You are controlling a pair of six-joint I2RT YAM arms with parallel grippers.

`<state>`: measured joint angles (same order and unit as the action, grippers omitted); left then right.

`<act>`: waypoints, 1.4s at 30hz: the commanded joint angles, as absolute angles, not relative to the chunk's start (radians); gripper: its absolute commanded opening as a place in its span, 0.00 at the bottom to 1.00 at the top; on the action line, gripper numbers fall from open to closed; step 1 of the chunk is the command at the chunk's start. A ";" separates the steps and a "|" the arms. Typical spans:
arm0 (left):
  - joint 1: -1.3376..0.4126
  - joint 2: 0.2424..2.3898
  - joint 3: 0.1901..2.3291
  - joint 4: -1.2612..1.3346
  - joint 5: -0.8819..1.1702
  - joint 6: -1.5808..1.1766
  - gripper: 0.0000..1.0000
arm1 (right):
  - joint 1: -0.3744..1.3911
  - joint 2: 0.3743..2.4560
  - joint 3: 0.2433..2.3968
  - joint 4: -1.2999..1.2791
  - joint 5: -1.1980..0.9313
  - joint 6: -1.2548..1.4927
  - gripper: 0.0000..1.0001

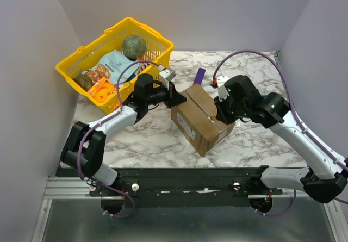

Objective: Unpack the express box

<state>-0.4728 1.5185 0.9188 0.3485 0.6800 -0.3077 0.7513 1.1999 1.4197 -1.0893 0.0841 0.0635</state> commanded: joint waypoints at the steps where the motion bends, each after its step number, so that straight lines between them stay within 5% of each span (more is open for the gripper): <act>1: -0.454 1.575 0.891 0.186 0.532 -0.244 0.00 | 0.742 1.158 1.382 -1.264 0.031 0.043 0.00; 7: -0.466 1.487 0.925 0.244 0.705 -0.223 0.02 | 0.741 1.178 1.390 -1.215 0.043 0.029 0.00; 12: -0.517 1.312 0.872 0.258 0.759 0.087 0.37 | 0.739 1.232 1.451 -1.187 0.028 0.011 0.00; 17: -0.620 1.226 0.787 0.220 0.785 0.428 0.52 | 0.736 1.287 1.502 -1.166 0.018 0.009 0.01; 32: -0.772 1.374 0.735 0.425 0.779 0.624 0.54 | 0.721 1.396 1.585 -1.181 0.006 -0.017 0.01; 42: -0.773 1.457 0.888 0.057 0.804 0.818 0.49 | 0.649 1.359 1.539 -1.175 -0.025 -0.021 0.00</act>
<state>-0.7681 1.3987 0.8127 0.2581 0.8059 0.7326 0.6609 1.3766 1.5635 -1.1667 0.0196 -0.0235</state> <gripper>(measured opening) 0.523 0.189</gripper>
